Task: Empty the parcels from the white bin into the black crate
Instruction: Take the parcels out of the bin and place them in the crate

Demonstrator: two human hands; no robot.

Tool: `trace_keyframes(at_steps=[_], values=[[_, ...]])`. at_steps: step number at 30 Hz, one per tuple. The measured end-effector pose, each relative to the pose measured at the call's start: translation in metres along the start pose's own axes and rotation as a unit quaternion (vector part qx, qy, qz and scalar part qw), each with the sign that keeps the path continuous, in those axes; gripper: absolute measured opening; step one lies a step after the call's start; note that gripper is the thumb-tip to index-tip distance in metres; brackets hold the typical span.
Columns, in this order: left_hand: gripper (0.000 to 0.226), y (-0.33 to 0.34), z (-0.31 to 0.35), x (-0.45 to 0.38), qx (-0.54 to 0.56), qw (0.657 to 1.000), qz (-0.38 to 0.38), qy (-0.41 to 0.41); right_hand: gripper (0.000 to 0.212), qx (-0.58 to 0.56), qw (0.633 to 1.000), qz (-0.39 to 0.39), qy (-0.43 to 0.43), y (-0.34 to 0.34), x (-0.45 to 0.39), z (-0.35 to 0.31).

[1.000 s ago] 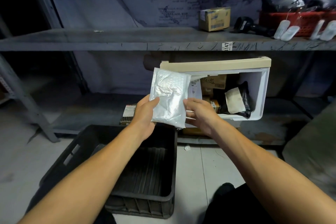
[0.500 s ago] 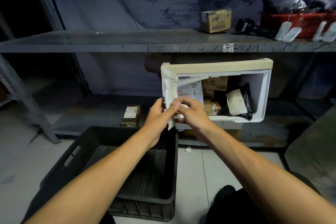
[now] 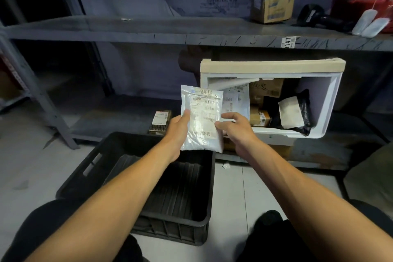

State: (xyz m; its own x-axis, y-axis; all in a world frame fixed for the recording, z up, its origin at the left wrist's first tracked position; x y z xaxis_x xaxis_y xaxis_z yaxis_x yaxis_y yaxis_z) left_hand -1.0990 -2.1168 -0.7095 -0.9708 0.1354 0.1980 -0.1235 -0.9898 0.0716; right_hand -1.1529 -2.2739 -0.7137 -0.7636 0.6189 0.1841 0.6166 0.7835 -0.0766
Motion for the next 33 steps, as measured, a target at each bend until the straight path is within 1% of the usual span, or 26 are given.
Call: trace_keyframes(at_steps=[2, 5, 8, 11, 16, 18, 20, 22, 25, 27, 29, 30, 33], values=[[0.030, -0.006, -0.011, -0.010, -0.024, 0.999, 0.020, 0.004, 0.031, -0.005, 1.000, 0.020, 0.017, 0.009, -0.007, 0.012], [0.033, -0.019, -0.043, -0.033, -0.087, 0.994, 0.070, 0.017, 0.024, 0.015, 0.998, 0.049, 0.028, 0.028, -0.020, 0.044], [0.033, -0.037, -0.079, -0.057, -0.129, 0.985, 0.118, 0.013, 0.021, 0.056, 0.997, 0.047, 0.028, 0.047, -0.030, 0.079], [0.026, -0.053, -0.111, -0.080, -0.173, 0.974, 0.146, -0.008, 0.019, 0.097, 0.994, 0.044, 0.035, 0.064, -0.039, 0.109], [0.016, -0.068, -0.155, -0.110, -0.201, 0.966, 0.155, -0.041, 0.012, 0.188, 0.980, 0.047, 0.049, 0.087, -0.062, 0.153], [0.018, -0.071, -0.172, -0.125, -0.216, 0.962, 0.162, -0.048, 0.009, 0.213, 0.974, 0.049, 0.060, 0.095, -0.072, 0.170], [0.018, -0.073, -0.191, -0.141, -0.235, 0.957, 0.160, -0.058, 0.010, 0.233, 0.968, 0.046, 0.083, 0.103, -0.081, 0.188], [0.018, -0.073, -0.209, -0.154, -0.260, 0.951, 0.150, -0.077, 0.012, 0.244, 0.962, 0.026, 0.115, 0.111, -0.089, 0.206], [0.024, -0.072, -0.245, -0.176, -0.295, 0.938, 0.136, -0.117, 0.009, 0.248, 0.953, -0.012, 0.173, 0.125, -0.099, 0.234], [0.031, -0.067, -0.270, -0.187, -0.309, 0.931, 0.122, -0.153, 0.016, 0.235, 0.948, -0.025, 0.211, 0.134, -0.107, 0.254], [0.035, -0.059, -0.292, -0.197, -0.315, 0.924, 0.114, -0.183, 0.029, 0.230, 0.941, -0.024, 0.246, 0.141, -0.114, 0.271], [0.036, -0.056, -0.302, -0.202, -0.314, 0.923, 0.115, -0.192, 0.031, 0.227, 0.939, -0.020, 0.258, 0.144, -0.118, 0.279], [0.034, -0.047, -0.326, -0.218, -0.303, 0.920, 0.127, -0.214, 0.024, 0.200, 0.936, -0.003, 0.289, 0.150, -0.131, 0.294]])
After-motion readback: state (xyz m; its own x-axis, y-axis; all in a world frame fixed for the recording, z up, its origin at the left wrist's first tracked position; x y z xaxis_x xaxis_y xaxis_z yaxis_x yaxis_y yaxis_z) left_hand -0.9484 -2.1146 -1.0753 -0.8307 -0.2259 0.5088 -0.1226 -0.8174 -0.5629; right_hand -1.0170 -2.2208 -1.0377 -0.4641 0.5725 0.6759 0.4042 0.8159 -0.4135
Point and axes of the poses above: each hand's wrist, its own x-axis away from the middle knuckle, its own y-axis out of the palm, z = x × y, the point moved 2 cm from there along -x, towards the middle knuckle, and after that the axes turned 10 degrees about z, right-handed, at the moved point
